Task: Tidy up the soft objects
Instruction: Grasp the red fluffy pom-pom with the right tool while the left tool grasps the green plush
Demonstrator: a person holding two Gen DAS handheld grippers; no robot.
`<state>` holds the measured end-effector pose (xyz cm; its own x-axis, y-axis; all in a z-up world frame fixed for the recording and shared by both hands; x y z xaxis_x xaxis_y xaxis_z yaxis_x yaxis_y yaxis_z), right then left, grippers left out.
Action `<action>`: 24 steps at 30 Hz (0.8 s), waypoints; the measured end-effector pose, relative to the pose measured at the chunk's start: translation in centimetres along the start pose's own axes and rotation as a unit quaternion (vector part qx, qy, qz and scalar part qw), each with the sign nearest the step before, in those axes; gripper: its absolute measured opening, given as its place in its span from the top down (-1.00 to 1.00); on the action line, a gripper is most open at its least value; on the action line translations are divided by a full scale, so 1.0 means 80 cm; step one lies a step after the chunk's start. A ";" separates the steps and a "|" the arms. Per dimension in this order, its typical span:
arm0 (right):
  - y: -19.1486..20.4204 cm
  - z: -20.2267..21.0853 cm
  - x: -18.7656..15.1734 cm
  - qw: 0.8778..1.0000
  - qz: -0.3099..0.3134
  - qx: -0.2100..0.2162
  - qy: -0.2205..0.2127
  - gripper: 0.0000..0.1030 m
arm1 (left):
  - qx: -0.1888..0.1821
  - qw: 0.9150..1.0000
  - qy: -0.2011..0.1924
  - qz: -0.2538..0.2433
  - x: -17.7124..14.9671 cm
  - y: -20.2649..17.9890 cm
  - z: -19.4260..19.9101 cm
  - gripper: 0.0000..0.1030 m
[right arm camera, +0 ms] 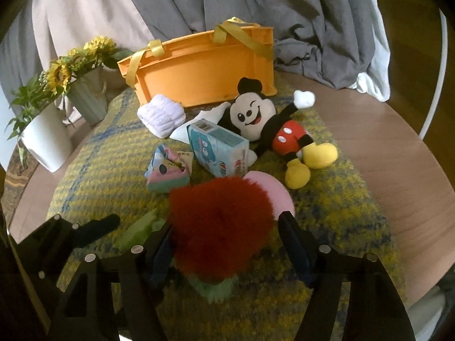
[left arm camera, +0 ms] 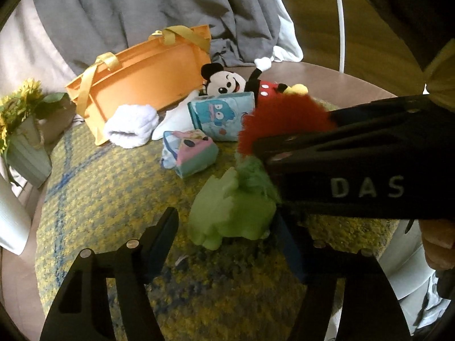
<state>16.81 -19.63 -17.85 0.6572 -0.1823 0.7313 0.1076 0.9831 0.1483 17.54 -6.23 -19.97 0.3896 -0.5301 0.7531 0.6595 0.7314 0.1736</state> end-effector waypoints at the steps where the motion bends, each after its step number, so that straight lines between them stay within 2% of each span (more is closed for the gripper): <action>1: 0.001 -0.005 0.000 1.000 -0.002 0.004 0.004 -0.35 | -0.004 1.000 0.001 0.001 0.000 0.000 -0.002 -0.19; 3: 0.002 -0.012 0.001 1.000 -0.004 0.008 0.011 -0.33 | -0.003 1.000 0.000 0.002 0.000 0.000 -0.006 -0.19; 7: 0.002 -0.017 0.001 1.000 0.001 0.008 0.008 -0.03 | -0.005 1.000 -0.002 0.011 0.000 0.003 -0.007 -0.18; 9: 0.003 -0.016 0.002 1.000 0.012 0.005 0.005 0.19 | -0.002 1.000 -0.003 0.015 -0.001 0.003 -0.007 -0.18; 10: 0.003 -0.015 0.002 1.000 0.017 0.006 0.004 0.21 | 0.000 1.000 -0.003 0.017 -0.001 0.003 -0.006 -0.17; 18: -0.005 0.009 0.002 1.000 0.011 0.005 -0.007 0.24 | 0.018 0.997 0.003 0.072 -0.001 0.011 0.013 -0.17; 24: -0.009 0.035 0.006 1.000 0.011 0.006 -0.022 0.24 | 0.038 0.994 -0.010 0.106 0.005 0.018 0.039 -0.17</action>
<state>14.97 -20.45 -15.75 0.6257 -0.1617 0.7632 0.0852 0.9866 0.1392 16.61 -4.06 -17.44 0.5016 -0.3532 0.7897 0.5136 0.8562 0.0567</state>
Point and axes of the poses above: each gripper's, at about its wrist camera, not at the fingertips, and z roughly against the way its jaws point, y to its left, x to its top, the point moved 3 cm from there along -z, roughly the way its jaws point, and after that the axes turned 5 degrees about -y, right-handed, at the moved point
